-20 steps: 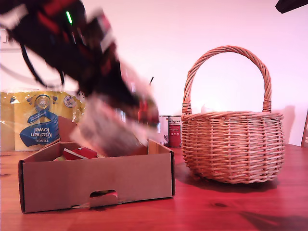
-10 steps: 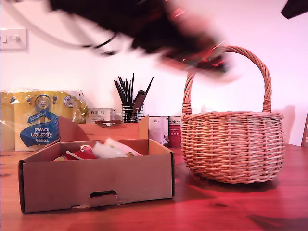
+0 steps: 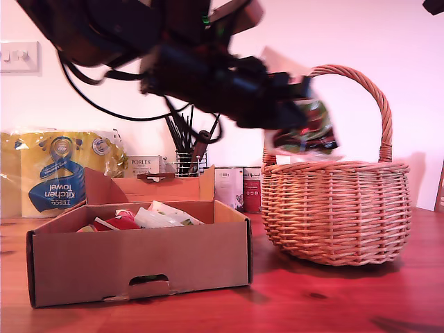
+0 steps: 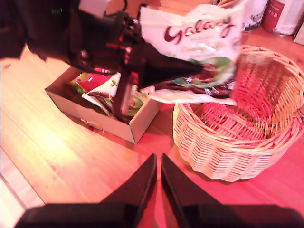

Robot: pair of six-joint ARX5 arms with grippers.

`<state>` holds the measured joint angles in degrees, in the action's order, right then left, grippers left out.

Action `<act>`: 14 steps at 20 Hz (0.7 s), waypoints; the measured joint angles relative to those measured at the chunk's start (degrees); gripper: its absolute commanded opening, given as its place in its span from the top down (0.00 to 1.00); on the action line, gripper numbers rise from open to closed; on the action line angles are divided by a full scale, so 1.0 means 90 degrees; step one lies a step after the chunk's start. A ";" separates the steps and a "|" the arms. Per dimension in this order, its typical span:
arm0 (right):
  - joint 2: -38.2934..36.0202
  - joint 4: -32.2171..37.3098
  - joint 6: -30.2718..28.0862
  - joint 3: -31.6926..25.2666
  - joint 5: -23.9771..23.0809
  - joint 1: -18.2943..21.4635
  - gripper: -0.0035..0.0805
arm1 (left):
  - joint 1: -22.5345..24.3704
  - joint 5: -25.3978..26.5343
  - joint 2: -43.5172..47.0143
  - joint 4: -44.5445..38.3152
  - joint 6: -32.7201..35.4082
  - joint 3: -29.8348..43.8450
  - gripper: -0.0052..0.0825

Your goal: Move the bags of Easter eggs from the cardboard box on the left into the woven basket on the right side.

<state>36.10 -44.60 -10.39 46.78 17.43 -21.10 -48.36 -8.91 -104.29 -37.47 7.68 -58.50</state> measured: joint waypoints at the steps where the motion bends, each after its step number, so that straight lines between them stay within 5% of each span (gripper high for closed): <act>1: 0.0000 -0.0005 0.0000 0.0000 0.0000 0.0000 0.97 | -0.0044 0.0027 -0.0095 -0.0019 0.0000 -0.0199 0.97; 7: 0.0000 -0.0010 -0.0002 0.0000 0.0002 0.0000 0.97 | -0.0199 0.0605 -0.0874 0.0053 0.0097 -0.1309 0.92; 8: 0.0000 -0.0010 -0.0002 0.0000 0.0000 0.0000 0.97 | -0.0199 0.0673 -0.1001 0.0197 0.0121 -0.1409 0.79; 10: 0.0000 -0.0015 -0.0002 0.0000 0.0000 0.0000 0.97 | -0.0199 0.0753 -0.1139 0.0430 0.0129 -0.1479 0.35; 11: 0.0000 -0.0015 -0.0002 0.0000 0.0000 0.0000 0.97 | -0.0199 0.0772 -0.1173 0.0481 0.0138 -0.1506 0.25; 14: 0.0000 -0.0017 -0.0002 0.0000 0.0002 0.0000 0.97 | -0.0202 0.0789 -0.1178 0.0532 0.0318 -0.1685 0.23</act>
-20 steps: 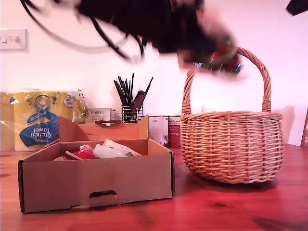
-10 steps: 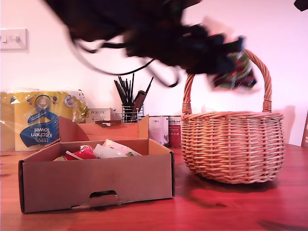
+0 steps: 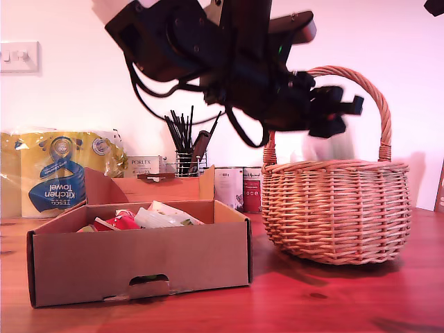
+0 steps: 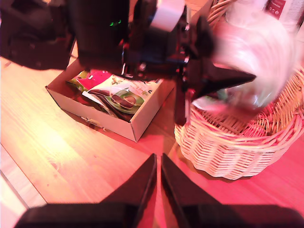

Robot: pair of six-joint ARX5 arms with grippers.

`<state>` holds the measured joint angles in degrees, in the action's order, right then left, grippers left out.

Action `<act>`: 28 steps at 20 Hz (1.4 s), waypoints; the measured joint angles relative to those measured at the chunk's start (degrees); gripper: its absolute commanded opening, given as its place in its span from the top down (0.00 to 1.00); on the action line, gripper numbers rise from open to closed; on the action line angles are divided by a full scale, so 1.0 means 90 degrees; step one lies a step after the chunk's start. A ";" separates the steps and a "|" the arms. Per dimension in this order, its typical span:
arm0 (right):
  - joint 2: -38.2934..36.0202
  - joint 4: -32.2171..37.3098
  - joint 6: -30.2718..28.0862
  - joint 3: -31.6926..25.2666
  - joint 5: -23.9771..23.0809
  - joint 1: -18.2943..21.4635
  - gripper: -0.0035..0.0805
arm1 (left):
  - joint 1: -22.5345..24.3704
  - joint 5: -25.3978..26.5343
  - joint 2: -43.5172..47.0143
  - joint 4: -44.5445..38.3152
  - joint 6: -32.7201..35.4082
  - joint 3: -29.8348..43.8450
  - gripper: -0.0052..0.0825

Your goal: Move the bags of Easter eggs from the cardboard box on the left into the woven basket on the right side.

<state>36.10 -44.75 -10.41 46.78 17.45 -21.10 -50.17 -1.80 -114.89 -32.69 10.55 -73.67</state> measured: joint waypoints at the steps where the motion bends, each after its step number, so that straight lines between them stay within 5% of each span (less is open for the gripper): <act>1: 0.0000 -0.0010 0.0000 0.0000 -0.0002 0.0000 0.97 | -0.0015 0.0002 0.0000 0.0000 0.0017 -0.0070 0.24; 5: 0.0000 -0.0100 -0.0005 0.0000 0.0000 0.0000 0.97 | -0.0121 0.0010 0.0034 0.0376 0.0017 -0.0138 0.37; 9: 0.0000 -0.0083 -0.0022 0.0000 0.0000 0.0000 0.97 | -0.0257 0.0039 0.0627 0.1960 0.0022 -0.0109 0.95; 14: 0.0000 -0.0029 -0.0177 0.0000 -0.0002 0.0000 0.97 | -0.0175 -0.0100 0.2404 0.4177 -0.0070 -0.0124 0.96; 23: 0.0000 0.0007 -0.0359 0.0002 0.0002 0.0000 0.97 | 0.1139 -0.0750 0.4371 0.4325 -0.0121 0.2919 0.96; 28: 0.0000 -0.0284 -0.0379 0.0002 0.0267 0.0000 0.97 | 0.2130 -0.1285 0.5472 0.4636 -0.0537 0.2914 0.90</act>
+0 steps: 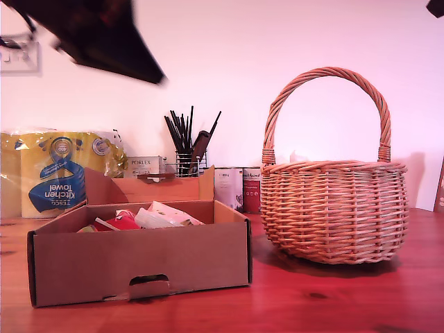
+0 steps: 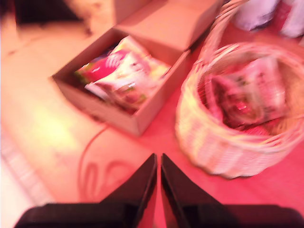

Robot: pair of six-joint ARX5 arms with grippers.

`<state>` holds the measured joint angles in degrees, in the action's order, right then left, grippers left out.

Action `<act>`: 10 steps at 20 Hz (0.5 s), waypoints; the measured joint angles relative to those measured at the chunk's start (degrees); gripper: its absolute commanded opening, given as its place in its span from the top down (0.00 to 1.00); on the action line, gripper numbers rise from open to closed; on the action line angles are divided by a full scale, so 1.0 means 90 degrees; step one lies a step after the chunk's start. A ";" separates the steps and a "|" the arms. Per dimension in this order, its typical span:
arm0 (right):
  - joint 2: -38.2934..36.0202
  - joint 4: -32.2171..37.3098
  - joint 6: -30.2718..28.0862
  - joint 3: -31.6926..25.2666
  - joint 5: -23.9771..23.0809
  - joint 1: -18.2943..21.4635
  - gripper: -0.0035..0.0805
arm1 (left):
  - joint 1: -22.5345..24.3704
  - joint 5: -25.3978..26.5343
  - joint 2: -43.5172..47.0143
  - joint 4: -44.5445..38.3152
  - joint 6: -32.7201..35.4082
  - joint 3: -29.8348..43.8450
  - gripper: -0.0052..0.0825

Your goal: Move the bags of Easter eggs from the cardboard box on the left into the woven basket on the right side.

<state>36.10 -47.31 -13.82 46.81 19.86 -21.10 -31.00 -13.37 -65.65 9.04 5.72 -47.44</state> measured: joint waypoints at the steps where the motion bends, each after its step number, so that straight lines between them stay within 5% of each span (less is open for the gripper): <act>1: 0.0000 -0.0036 0.0000 0.0000 0.0032 0.0000 0.97 | 0.0187 -0.0010 -0.0075 0.0022 -0.0362 -0.0002 0.72; 3: 0.0000 -0.0039 0.0000 0.0000 0.0044 0.0000 0.97 | 0.0427 -0.0007 -0.0381 0.0046 -0.0814 -0.0002 0.25; 4: 0.0002 -0.0039 0.0000 0.0000 0.0044 0.0000 0.97 | 0.0444 -0.0012 -0.0532 0.0049 -0.0935 -0.0002 0.14; 10: 0.0000 0.0012 0.0000 0.0000 0.0044 0.0000 0.97 | 0.0437 -0.0097 -0.1503 0.0848 -0.1921 -0.1083 0.11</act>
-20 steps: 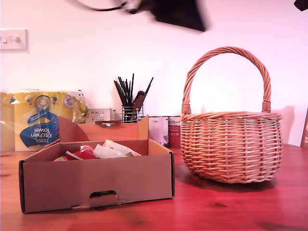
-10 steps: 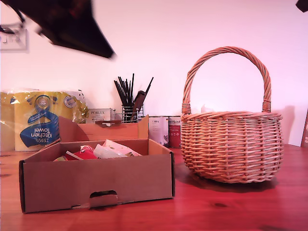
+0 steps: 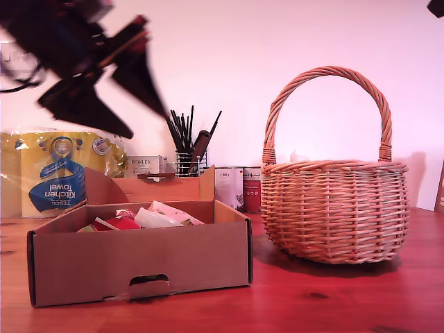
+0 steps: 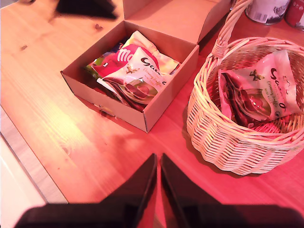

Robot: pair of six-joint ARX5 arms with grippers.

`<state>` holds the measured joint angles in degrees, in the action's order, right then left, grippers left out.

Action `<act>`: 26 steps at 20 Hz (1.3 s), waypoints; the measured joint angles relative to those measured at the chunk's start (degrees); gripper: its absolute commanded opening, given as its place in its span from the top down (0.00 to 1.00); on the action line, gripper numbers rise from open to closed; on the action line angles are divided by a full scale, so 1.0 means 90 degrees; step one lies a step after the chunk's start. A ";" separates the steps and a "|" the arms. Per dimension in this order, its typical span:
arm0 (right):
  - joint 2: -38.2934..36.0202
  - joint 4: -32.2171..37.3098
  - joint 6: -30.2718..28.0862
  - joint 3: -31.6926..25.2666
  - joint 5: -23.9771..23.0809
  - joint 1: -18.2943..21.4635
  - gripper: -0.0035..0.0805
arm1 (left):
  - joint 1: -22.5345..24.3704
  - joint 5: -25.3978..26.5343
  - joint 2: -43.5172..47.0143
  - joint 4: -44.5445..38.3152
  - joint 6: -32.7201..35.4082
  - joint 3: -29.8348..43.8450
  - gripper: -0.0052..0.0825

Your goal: Move the bags of Easter eggs from the cardboard box on the left into the woven basket on the right side.

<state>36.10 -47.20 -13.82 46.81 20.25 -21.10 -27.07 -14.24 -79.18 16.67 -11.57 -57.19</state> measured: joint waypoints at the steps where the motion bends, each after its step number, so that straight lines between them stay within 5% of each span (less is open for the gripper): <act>1: 0.0002 0.0005 0.0000 0.0000 0.0000 0.0000 0.97 | 0.0000 0.0053 -0.0202 0.0233 -0.0087 -0.0313 0.11; 8: 0.0002 0.0017 0.0000 0.0000 0.0000 0.0000 0.97 | -0.0024 0.0194 -0.1729 0.1554 -0.0583 -0.1370 0.11; 26: 0.0002 0.0090 0.0000 0.0000 0.0022 -0.0126 0.97 | -0.0512 0.0376 -0.2890 0.1338 -0.0680 -0.1549 0.11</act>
<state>36.12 -46.39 -13.82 46.81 20.45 -22.24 -31.68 -10.85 -105.19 28.71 -17.69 -71.13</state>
